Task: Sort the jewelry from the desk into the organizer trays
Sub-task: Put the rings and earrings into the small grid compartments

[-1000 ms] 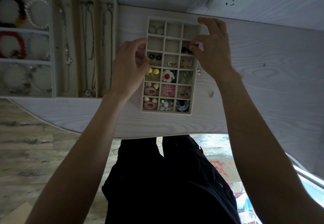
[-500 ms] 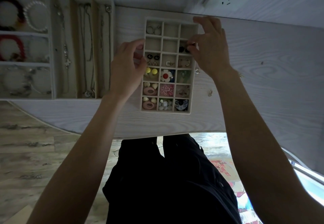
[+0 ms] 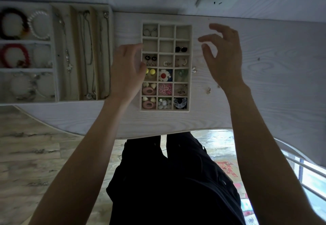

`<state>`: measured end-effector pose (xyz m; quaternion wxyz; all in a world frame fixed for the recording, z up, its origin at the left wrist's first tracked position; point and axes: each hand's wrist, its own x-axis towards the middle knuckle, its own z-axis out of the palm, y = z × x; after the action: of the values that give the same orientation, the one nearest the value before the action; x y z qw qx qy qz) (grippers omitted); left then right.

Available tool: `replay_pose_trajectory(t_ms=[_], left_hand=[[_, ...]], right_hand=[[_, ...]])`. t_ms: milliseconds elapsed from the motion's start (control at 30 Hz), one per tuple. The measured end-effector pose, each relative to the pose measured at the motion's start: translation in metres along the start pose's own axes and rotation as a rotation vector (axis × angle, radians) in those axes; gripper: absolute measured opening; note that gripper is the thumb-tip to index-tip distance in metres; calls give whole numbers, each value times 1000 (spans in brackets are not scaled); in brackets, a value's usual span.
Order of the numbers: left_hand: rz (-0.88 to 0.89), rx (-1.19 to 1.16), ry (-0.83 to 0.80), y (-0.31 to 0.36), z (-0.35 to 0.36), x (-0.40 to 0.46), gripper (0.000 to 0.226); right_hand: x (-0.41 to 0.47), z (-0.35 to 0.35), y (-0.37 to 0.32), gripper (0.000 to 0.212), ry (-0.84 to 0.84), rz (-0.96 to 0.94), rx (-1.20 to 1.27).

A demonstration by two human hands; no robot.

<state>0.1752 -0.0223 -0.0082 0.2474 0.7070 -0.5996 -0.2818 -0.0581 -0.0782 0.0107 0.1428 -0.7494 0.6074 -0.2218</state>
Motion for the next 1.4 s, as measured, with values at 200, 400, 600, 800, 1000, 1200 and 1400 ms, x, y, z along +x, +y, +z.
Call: replay_pose_trajectory(t_ms=[200,400,600,800,1000,1200,1400], left_hand=[[133,112,-40,24,8,-10,36],[239,222,-157,40,25,-27,47],[219,366,-175,44,34,-32,50],[212,338,-166,44,35,-33,42],[180,247,-95,40,30,-35,34],[114,130,11,25,12,-27,35],[57,54,44,14,6,-18,32]], right_hand=[[-44,-21,12,22,5,128,19],[-82,-19,22,28,-287,295,-9],[-84,4,20,9,-256,312,32],[-44,6,19,24,-265,214,-9],[-36,27,13,9,-297,181,10],[-41,29,7,11,-236,134,-88],[-35,26,9,17,-217,162,-151]])
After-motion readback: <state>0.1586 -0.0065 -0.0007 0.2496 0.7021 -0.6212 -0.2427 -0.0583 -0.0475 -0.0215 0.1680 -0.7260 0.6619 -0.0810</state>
